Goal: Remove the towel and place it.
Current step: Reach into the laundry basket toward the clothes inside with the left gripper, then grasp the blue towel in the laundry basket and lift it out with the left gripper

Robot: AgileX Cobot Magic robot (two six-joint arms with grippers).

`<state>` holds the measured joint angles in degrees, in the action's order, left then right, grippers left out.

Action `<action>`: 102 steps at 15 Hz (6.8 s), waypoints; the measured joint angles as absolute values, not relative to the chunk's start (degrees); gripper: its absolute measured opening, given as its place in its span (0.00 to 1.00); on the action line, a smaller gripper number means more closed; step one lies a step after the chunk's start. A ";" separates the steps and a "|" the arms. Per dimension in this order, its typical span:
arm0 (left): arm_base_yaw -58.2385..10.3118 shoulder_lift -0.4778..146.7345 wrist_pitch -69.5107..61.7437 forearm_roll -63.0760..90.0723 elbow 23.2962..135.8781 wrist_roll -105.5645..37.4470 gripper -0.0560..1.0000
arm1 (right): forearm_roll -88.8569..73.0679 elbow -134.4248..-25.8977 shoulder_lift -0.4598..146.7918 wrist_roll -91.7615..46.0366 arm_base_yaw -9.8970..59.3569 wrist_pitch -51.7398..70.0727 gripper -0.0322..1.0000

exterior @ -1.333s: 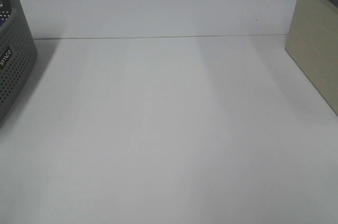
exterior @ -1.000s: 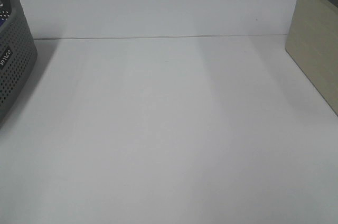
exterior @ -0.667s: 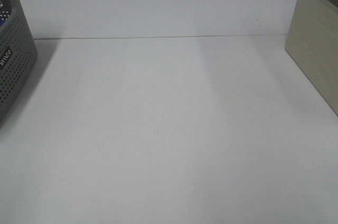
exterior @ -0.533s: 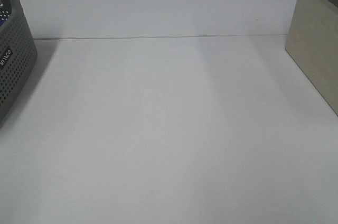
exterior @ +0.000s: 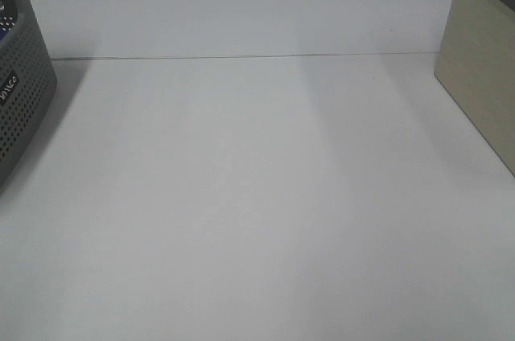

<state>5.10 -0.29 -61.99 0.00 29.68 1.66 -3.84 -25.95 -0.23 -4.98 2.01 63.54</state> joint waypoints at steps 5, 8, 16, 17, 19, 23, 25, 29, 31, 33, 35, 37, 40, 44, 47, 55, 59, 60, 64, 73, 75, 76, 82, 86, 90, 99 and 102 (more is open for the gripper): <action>5.10 -0.29 -61.99 0.00 29.68 1.66 0.99 | -3.84 -25.95 -0.23 -4.98 2.01 63.54 0.78; 5.10 -0.29 -61.99 0.00 29.68 1.66 0.99 | -3.84 -25.95 -0.23 -4.98 2.01 63.54 0.78; 5.10 -0.29 -61.99 0.00 29.68 1.66 0.99 | -3.84 -25.95 -0.23 -4.98 2.01 63.54 0.78; 5.10 -0.29 -61.99 0.00 29.68 1.66 0.99 | -3.84 -25.95 -0.23 -4.98 2.01 63.54 0.78; 5.10 -0.29 -61.99 0.00 29.68 1.66 0.99 | -3.84 -25.95 -0.23 -4.98 2.01 63.54 0.78; 5.10 -0.29 -61.99 0.00 29.68 1.66 0.99 | -3.84 -25.95 -0.23 -4.98 2.01 63.54 0.78; 5.10 -0.29 -61.99 0.00 29.68 1.66 0.99 | -3.84 -25.95 -0.23 -4.98 2.01 63.54 0.78; 5.10 -0.29 -61.99 0.00 29.68 1.66 0.99 | -3.84 -25.95 -0.23 -4.98 2.01 63.54 0.78; 5.10 -0.29 -61.99 0.00 29.68 1.66 0.99 | -3.84 -25.95 -0.23 -4.98 2.01 63.54 0.78; 5.10 -0.29 -61.99 0.00 29.68 1.66 0.99 | -3.84 -25.95 -0.23 -4.98 2.01 63.54 0.78; 5.10 -0.29 -61.99 0.00 29.68 1.66 0.99 | -3.84 -25.95 -0.23 -4.98 2.01 63.54 0.78; 5.10 -0.29 -61.99 0.00 29.68 1.66 0.99 | -3.84 -25.95 -0.23 -4.98 2.01 63.54 0.78; 5.10 -0.29 -61.99 0.00 29.68 1.66 0.99 | -3.84 -25.95 -0.23 -4.98 2.01 63.54 0.78; 5.10 -0.29 -61.94 0.00 30.94 1.60 0.99 | -3.84 -25.95 -0.23 -4.98 2.01 63.54 0.78; 5.10 3.95 -61.82 0.00 37.18 0.74 0.99 | -3.84 -25.95 -0.23 -4.98 2.01 63.54 0.78; 5.10 52.31 -69.27 -0.63 68.58 -35.58 0.99 | -3.84 -25.95 -0.23 -4.98 2.01 63.54 0.78; 5.10 75.40 -69.44 -13.18 87.09 -44.52 0.99 | -3.84 -25.95 -0.23 -4.98 2.01 63.54 0.78; 5.10 79.47 -69.39 -15.87 89.61 -47.84 0.99 | -3.84 -25.95 -0.23 -4.98 2.01 63.54 0.78; 6.30 93.16 -66.18 -18.79 92.48 -57.87 0.98 | -3.84 -25.95 -0.23 -4.98 2.01 63.54 0.78; 14.50 113.39 -44.12 -25.50 92.53 -60.05 0.92 | -4.24 -25.95 -0.23 -4.98 2.01 63.54 0.78; 14.50 116.08 -43.43 -25.21 92.53 -60.05 0.90 | -4.24 -25.95 -0.23 -4.98 2.01 63.54 0.78; 14.50 116.88 -43.49 -25.21 92.53 -60.05 0.89 | -4.30 -25.95 -0.23 -4.98 2.01 63.54 0.78; 13.29 116.43 -48.76 -22.12 92.53 -60.10 0.84 | -4.30 -25.95 -0.23 -4.98 2.01 63.54 0.78; 13.18 117.63 -49.50 -21.49 92.65 -60.10 0.84 | -4.30 -25.95 -0.23 -4.98 2.01 63.54 0.78; 12.95 119.40 -45.03 -25.44 92.65 -60.73 0.76 | -4.30 -25.95 -0.23 -4.98 2.01 63.54 0.78; 11.63 120.66 -44.81 -27.73 92.65 -55.35 0.29 | -4.35 -25.95 -0.23 -4.98 2.01 63.54 0.78; 11.12 120.66 -47.44 -30.37 92.65 -55.35 0.06 | -4.35 -25.95 -0.23 -4.98 2.01 63.54 0.78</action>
<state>11.12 120.66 -47.44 -30.37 92.65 -55.35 -4.35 -25.95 -0.23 -4.98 2.01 63.54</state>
